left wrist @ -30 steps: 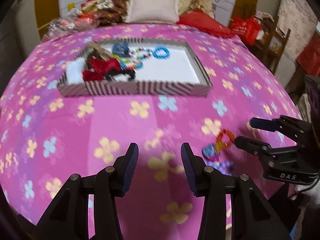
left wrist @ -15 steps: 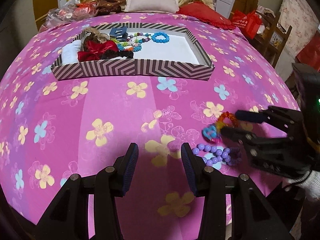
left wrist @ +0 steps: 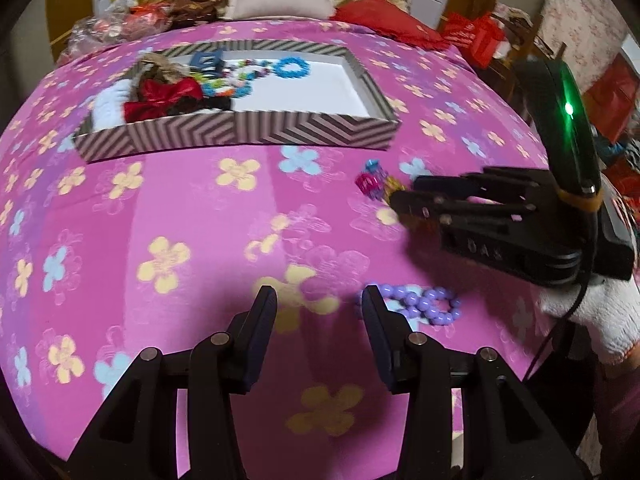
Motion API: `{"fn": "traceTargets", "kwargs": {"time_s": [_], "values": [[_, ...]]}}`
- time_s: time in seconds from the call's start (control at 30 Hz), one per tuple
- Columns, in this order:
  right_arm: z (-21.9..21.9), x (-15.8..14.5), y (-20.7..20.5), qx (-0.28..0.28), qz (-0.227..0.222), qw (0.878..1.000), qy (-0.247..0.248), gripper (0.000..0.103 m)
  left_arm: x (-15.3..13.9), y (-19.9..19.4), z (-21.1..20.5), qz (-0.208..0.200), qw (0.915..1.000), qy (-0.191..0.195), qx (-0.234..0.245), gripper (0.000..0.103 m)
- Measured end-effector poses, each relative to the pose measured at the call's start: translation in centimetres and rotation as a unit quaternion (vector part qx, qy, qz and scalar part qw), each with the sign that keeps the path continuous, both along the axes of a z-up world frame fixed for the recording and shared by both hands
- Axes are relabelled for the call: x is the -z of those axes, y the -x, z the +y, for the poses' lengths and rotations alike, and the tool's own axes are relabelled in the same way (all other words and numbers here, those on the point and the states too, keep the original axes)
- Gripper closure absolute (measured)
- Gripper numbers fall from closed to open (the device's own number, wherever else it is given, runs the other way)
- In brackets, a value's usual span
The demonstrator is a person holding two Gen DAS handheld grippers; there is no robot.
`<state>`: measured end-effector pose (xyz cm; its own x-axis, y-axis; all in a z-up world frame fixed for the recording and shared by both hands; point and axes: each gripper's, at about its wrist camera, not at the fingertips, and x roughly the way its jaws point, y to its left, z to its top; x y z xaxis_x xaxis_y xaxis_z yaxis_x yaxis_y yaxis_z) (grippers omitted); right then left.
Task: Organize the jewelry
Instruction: 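Grasp the purple beaded bracelet with the left tool while the right tool grasps the orange heart bracelet, then carry the purple bracelet with the left tool while the right tool carries the orange bracelet into the tray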
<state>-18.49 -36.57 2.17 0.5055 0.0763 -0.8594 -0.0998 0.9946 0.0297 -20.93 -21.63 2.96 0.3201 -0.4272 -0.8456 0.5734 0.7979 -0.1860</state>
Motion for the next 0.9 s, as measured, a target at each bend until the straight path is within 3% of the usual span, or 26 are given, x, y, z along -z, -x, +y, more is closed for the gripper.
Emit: {"fn": "traceTargets", "kwargs": {"time_s": [0.1, 0.4, 0.57, 0.67, 0.7, 0.9], "values": [[-0.5, -0.1, 0.0, -0.001, 0.001, 1.0, -0.01, 0.083, 0.0, 0.7, -0.9, -0.003, 0.9995, 0.007, 0.031, 0.057], [-1.4, 0.0, -0.2, -0.004, -0.005, 0.999, -0.034, 0.082, 1.1, 1.3, -3.1, 0.004, 0.9951, 0.003, 0.098, 0.053], [-1.5, 0.0, -0.5, -0.003, -0.008, 0.999, -0.04, 0.082, 1.5, 1.2, -3.9, -0.003, 0.9948, 0.005, 0.102, 0.054], [-1.2, 0.1, -0.7, -0.005, -0.011, 0.999, -0.036, 0.082, 1.4, 0.8, -3.8, 0.002, 0.9943, 0.023, 0.104, 0.084], [-1.1, 0.1, -0.8, -0.006, -0.012, 0.999, -0.033, 0.083, 1.3, 0.7, -3.6, 0.01, 0.994, 0.031, 0.104, 0.089], [-1.2, -0.2, -0.6, -0.006, -0.021, 0.999, -0.04, 0.093, 0.4, -0.4, -2.1, 0.012, 0.9965, 0.047, 0.068, 0.093]]}}
